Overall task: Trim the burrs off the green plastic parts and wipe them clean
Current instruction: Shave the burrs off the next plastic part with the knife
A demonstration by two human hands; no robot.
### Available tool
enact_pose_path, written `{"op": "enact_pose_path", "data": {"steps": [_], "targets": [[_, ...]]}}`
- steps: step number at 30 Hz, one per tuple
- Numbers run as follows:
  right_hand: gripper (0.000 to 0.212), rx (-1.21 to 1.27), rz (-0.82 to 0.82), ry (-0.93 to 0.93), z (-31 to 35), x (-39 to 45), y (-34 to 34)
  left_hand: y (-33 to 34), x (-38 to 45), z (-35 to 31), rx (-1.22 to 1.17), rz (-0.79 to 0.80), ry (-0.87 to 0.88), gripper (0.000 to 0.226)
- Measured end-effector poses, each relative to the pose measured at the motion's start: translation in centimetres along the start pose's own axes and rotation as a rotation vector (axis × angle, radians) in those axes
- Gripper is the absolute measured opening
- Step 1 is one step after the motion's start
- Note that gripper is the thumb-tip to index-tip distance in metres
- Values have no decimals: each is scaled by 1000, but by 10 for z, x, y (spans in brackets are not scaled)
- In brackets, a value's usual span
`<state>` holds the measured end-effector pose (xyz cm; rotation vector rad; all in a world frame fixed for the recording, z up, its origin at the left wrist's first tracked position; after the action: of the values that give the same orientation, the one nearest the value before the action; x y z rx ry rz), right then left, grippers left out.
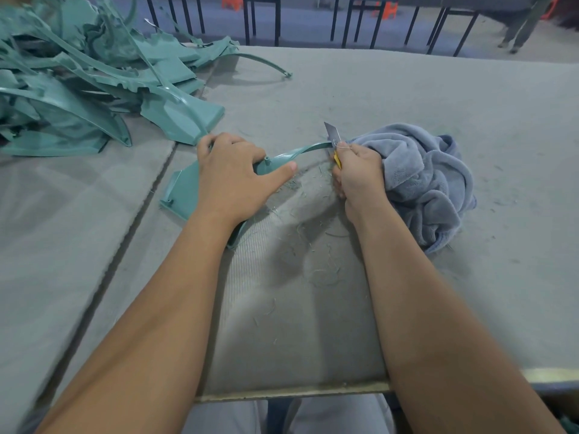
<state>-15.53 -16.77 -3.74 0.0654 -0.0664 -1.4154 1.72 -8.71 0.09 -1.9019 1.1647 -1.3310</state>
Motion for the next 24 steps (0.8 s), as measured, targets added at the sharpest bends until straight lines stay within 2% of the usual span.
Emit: {"op": "enact_pose_path", "data": {"steps": [24], "targets": [[35, 18, 55, 52, -3, -2, -3, 0, 0, 1, -31, 21, 6, 61]]}}
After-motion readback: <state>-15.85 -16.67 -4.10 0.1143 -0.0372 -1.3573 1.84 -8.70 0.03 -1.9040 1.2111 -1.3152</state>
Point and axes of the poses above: each hand's wrist, its own x-axis towards the middle knuckle, its own y-axis out of the palm, z = x × y, the point moved 7 cm from there along x, towards the middle knuckle, and after that the axes turned 7 degrees about z, right-handed, at the moved point
